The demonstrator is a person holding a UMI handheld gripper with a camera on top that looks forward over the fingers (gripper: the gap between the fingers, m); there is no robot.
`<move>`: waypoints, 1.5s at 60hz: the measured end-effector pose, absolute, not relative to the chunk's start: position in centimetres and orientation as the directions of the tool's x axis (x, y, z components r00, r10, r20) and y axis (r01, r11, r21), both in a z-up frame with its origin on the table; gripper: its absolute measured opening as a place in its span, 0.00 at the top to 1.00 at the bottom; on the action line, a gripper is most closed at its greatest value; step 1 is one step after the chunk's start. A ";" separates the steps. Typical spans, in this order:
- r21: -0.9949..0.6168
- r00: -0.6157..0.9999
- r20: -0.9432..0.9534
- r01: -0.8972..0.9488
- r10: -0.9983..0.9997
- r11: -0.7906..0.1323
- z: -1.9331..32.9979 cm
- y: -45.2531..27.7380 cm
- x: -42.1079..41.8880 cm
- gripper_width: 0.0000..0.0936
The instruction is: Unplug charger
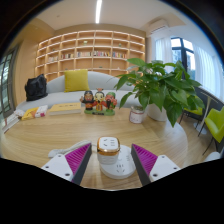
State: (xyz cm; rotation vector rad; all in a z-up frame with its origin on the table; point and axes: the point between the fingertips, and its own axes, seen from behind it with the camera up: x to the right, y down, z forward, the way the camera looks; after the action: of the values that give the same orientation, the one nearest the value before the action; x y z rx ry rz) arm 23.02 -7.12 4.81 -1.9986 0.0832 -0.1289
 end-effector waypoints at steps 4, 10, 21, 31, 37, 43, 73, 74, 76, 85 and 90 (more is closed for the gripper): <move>-0.910 0.992 0.039 -0.015 -0.121 -0.415 4.4 -5.7 23.1 0.23; -0.910 0.994 0.009 -0.037 -0.109 -0.413 3.8 -4.7 22.7 0.50; -0.913 0.994 -0.023 -0.064 -0.107 -0.404 3.7 -4.7 22.2 0.68; -0.913 0.993 -0.032 -0.075 -0.113 -0.400 4.1 -4.7 22.3 0.76; -0.941 0.994 0.012 -0.026 -0.110 -0.337 6.2 -4.4 22.2 0.77; -0.990 0.984 0.139 0.135 -0.112 -0.040 20.7 -4.3 21.3 0.77; -0.944 0.978 0.140 0.085 -0.153 -0.318 11.7 -4.9 34.6 0.74; -0.939 0.979 0.138 0.081 -0.149 -0.335 10.7 -4.9 34.6 0.73; -0.928 0.980 0.135 0.074 -0.143 -0.364 8.9 -5.0 34.9 0.71; -0.893 0.985 0.072 -0.006 -0.156 -0.450 3.5 -5.1 36.1 0.62; -0.894 0.984 0.059 -0.022 -0.166 -0.448 2.5 -5.0 36.6 0.58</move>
State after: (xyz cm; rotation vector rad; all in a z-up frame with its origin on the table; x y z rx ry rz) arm 36.61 -5.00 2.52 -2.0308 0.1327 -0.1656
